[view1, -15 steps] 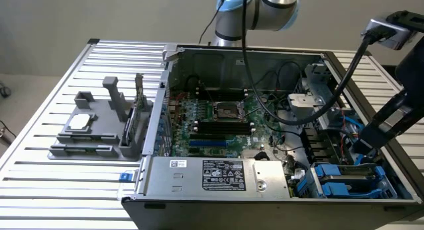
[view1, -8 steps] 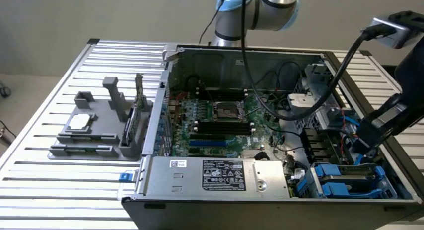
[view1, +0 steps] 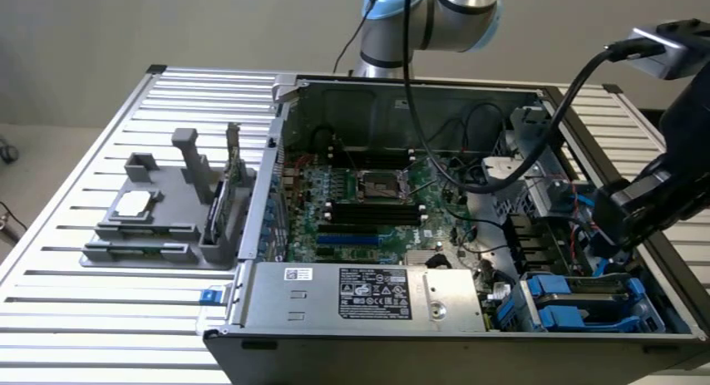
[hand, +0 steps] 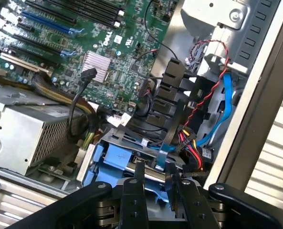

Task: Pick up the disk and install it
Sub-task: 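Insert the first disk wire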

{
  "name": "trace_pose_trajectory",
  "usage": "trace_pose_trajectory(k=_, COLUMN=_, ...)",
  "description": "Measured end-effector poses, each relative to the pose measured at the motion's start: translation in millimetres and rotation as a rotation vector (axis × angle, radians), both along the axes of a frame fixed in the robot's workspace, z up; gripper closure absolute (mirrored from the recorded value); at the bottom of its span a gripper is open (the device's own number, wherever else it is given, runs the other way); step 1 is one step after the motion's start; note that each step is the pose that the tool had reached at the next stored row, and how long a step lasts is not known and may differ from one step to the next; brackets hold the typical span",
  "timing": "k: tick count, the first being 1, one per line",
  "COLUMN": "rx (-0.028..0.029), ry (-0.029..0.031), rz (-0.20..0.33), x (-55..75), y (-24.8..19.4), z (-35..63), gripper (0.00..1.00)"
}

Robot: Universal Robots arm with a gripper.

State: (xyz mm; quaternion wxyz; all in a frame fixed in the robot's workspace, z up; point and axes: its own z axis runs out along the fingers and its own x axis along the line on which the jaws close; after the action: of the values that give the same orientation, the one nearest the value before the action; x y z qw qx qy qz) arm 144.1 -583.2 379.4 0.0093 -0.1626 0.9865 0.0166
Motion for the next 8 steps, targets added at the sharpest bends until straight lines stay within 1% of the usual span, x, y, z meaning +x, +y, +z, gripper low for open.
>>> trace_pose_trajectory(k=5, rx=0.0001, ry=0.0000, rz=-0.088, x=0.0, y=0.0, z=-0.5, gripper=0.69)
trace_pose_trajectory(k=8, rx=0.0000, ry=0.0000, rz=-0.126, x=0.0, y=0.0, z=0.1, gripper=0.69)
